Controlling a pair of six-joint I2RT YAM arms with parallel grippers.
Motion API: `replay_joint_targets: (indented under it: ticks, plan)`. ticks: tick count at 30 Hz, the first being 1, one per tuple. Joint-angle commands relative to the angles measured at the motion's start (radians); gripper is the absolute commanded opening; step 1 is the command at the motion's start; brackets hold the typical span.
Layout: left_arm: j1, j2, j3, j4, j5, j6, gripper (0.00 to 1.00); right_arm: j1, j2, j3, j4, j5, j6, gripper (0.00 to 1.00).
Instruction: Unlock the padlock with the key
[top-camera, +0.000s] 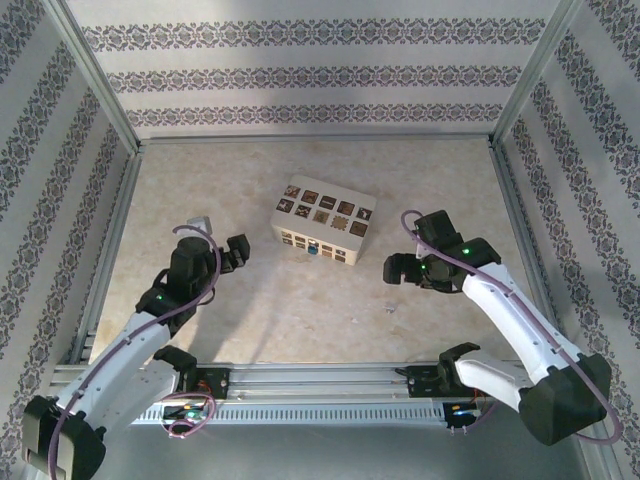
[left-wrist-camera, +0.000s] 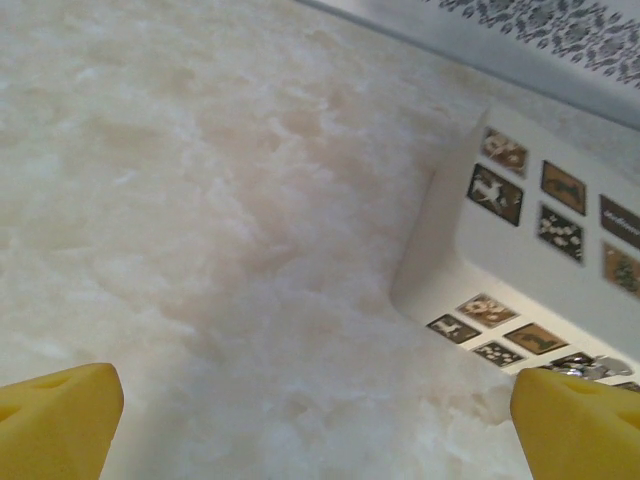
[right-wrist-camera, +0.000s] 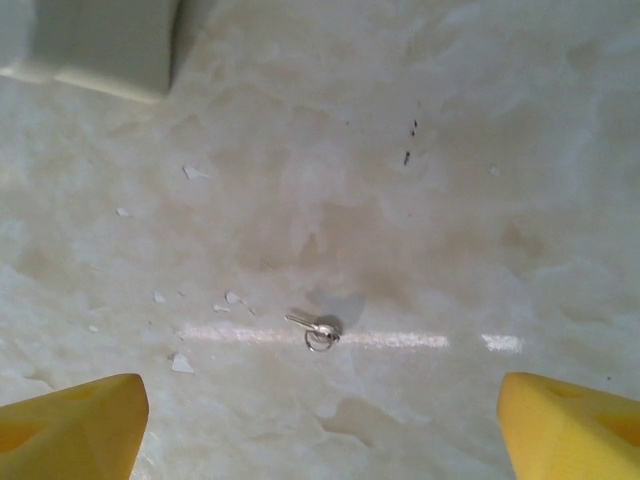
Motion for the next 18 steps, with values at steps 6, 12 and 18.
replay_joint_targets:
  ticks: [6, 12, 18]
  plan:
    - [0.01, -0.004, -0.048, 0.0, -0.049, -0.04, 0.99, 0.088, 0.106, -0.03, -0.05, 0.042, 0.07, 0.83]
    - [0.01, 0.008, -0.049, 0.012, -0.055, -0.04, 0.99, 0.142, 0.237, -0.051, 0.026, 0.048, 0.092, 0.71]
    - [0.01, 0.008, -0.053, 0.011, -0.06, -0.045, 0.99, 0.152, 0.334, -0.085, 0.138, 0.022, 0.101, 0.59]
